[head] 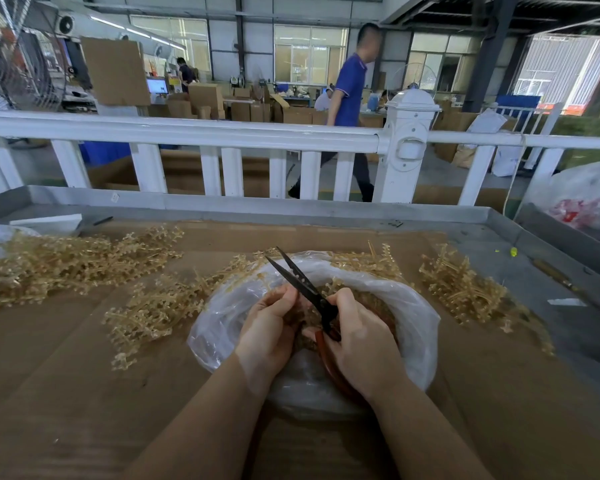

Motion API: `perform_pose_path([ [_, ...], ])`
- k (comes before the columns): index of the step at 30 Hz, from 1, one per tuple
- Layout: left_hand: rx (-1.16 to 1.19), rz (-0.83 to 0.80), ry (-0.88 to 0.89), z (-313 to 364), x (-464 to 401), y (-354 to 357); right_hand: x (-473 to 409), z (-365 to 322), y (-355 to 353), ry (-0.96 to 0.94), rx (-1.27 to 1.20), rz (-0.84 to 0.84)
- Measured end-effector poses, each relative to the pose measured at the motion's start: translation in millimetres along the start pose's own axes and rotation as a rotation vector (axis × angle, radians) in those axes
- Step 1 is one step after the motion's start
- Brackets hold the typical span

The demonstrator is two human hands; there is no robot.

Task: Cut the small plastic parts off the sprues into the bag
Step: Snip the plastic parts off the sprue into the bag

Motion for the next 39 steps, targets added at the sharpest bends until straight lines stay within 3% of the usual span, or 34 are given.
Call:
perform_pose_path([
  [30,-0.013,0.066,0.053,2,-4,-8,2,3,-5,0.023,0.058,0.074],
  [34,0.013,0.171,0.074,3,-9,-20,3,2,-10,0.03,0.043,0.107],
  [39,0.043,0.099,0.134,6,-11,-17,2,-5,-6,-0.023,0.054,0.065],
])
Point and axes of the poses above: each hand's wrist, its own x-axis away from the middle knuckle, its own y-axis out of the palm, z = x × y, the point moved 9 cm from there along -x, towards the middle knuckle, and after that the axes turned 4 degrees about -y, right-handed, at the moved point
